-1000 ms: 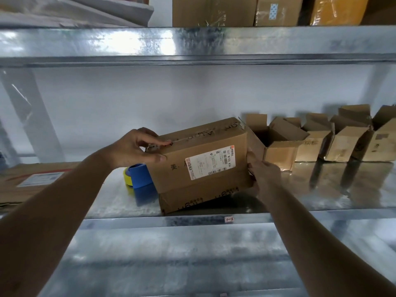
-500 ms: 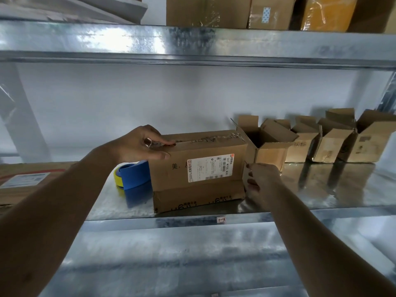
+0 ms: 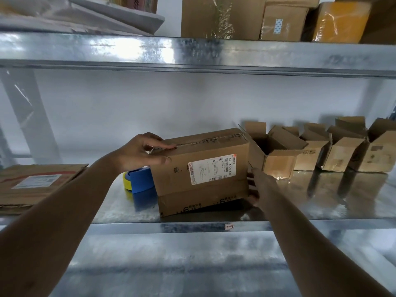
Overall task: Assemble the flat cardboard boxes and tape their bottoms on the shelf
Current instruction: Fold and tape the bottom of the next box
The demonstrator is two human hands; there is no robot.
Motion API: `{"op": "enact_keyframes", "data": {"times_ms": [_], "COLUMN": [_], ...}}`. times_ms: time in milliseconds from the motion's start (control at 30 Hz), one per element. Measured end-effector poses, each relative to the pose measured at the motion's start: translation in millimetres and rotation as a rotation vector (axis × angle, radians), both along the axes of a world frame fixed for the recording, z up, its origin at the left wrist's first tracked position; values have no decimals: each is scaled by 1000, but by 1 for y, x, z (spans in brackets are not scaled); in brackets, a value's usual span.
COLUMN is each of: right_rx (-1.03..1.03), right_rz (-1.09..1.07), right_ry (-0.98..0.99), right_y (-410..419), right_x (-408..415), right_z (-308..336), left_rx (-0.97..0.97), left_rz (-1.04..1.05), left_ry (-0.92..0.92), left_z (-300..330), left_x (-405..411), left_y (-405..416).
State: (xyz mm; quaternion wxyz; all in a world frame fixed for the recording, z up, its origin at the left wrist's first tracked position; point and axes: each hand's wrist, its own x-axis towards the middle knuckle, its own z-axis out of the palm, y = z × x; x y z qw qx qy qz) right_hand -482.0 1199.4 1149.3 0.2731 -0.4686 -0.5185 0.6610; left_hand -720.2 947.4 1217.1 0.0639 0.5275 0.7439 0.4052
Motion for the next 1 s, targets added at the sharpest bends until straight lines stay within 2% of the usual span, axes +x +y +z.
{"op": "enact_keyframes", "data": {"times_ms": [167, 333, 633, 1000], "right_rx": [-17, 55, 126, 196], "right_rz": [33, 48, -33, -117], "right_ry": [19, -42, 89, 74], "right_y": [-5, -6, -20, -30], "right_x": [0, 1, 9, 6], "right_z": [7, 4, 4, 10], "left_rx": [31, 27, -3, 33], "left_rz": [-1, 4, 0, 14], "left_ry": [39, 37, -5, -24], "left_z": [-7, -9, -11, -17], "left_x": [0, 4, 11, 28], "left_y": [8, 12, 7, 12]}}
